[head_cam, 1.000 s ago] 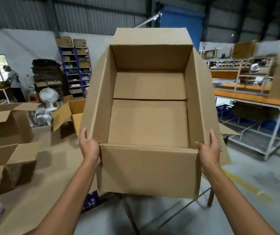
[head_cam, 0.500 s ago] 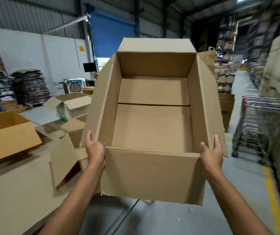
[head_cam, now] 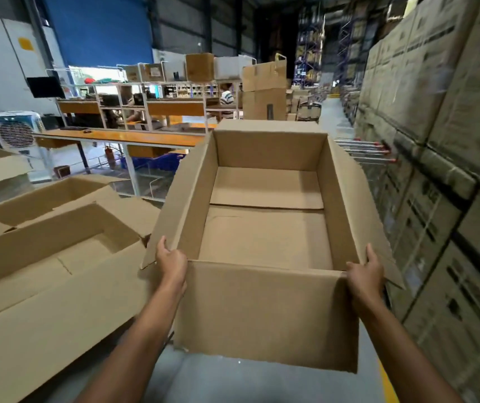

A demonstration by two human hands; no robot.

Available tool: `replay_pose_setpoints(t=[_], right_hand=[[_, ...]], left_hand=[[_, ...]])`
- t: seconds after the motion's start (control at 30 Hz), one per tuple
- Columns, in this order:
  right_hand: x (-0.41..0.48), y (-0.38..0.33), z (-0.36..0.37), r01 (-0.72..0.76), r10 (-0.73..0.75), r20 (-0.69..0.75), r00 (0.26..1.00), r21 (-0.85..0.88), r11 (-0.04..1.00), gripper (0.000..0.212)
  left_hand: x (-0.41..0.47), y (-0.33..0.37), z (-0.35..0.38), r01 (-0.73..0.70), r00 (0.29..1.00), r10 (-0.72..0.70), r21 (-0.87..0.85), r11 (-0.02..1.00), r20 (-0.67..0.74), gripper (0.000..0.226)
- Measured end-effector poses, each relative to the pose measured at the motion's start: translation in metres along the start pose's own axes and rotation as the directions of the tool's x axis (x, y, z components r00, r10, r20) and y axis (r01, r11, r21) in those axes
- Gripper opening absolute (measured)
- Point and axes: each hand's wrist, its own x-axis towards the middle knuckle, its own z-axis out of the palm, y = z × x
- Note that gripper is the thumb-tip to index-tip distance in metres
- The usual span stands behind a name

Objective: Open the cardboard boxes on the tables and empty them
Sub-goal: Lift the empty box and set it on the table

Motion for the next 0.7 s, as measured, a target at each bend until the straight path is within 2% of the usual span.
replay_pose_setpoints(t=[0.2, 0.33, 0.53, 0.7], right_hand=[[0.076, 0.034, 0.015, -0.097, 0.096, -0.072, 0.993, -0.014, 0.995, 0.074], [0.146, 0.044, 0.044, -0.107, 0.099, -0.105, 0.99, -0.071, 0.992, 0.066], [0.255, 0.057, 0.115, -0.114, 0.105, -0.053, 0.993, -0.204, 0.972, 0.059], [0.323, 0.072, 0.18, -0.186, 0.189, -0.012, 0.982, -0.271, 0.945, 0.058]], left_hand=[[0.07, -0.079, 0.092, 0.124, 0.984, -0.139, 0.132, 0.983, 0.11, 0.071], [0.091, -0.089, 0.155, 0.143, 0.977, -0.165, 0.156, 0.977, 0.135, 0.057], [0.165, -0.125, 0.235, 0.156, 0.982, -0.178, 0.252, 0.955, 0.064, 0.051], [0.226, -0.149, 0.28, 0.203, 0.977, -0.212, 0.274, 0.94, 0.006, 0.052]])
